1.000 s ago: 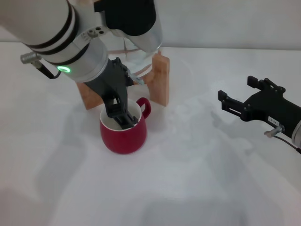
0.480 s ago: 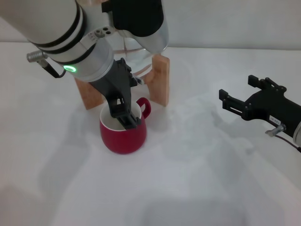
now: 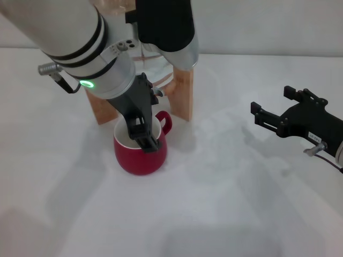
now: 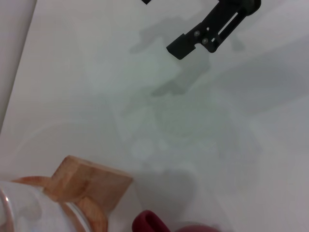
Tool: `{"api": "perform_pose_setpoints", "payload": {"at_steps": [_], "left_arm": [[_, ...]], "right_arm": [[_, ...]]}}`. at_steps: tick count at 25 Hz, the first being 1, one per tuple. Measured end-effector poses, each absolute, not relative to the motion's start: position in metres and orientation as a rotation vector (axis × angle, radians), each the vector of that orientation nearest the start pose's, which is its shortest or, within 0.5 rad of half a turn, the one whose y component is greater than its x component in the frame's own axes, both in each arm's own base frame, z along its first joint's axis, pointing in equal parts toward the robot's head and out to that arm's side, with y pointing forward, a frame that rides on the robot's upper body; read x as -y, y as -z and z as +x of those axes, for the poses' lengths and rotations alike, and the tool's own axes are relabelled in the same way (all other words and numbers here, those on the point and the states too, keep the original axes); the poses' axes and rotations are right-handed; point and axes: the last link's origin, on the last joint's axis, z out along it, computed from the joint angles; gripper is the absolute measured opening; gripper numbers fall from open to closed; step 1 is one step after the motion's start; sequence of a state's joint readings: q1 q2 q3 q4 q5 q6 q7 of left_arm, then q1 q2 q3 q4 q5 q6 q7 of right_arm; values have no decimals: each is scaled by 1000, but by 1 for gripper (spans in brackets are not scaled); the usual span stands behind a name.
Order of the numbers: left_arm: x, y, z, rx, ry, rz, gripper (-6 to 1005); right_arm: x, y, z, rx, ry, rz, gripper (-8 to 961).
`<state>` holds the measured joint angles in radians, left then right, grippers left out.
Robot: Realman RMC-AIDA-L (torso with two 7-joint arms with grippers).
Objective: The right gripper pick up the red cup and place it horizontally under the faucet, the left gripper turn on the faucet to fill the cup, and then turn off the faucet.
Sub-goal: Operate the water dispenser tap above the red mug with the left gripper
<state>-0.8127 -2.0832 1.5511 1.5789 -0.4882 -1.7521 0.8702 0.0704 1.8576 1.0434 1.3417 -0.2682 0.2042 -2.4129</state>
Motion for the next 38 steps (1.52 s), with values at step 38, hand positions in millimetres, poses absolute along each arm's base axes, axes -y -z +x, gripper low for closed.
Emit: {"api": "perform_pose_setpoints", "payload": {"at_steps": [38], "left_arm": [[-355, 0, -65, -94, -736, -2716, 890]], "right_arm": [[-314, 19, 226, -620, -589, -2096, 869]]}}
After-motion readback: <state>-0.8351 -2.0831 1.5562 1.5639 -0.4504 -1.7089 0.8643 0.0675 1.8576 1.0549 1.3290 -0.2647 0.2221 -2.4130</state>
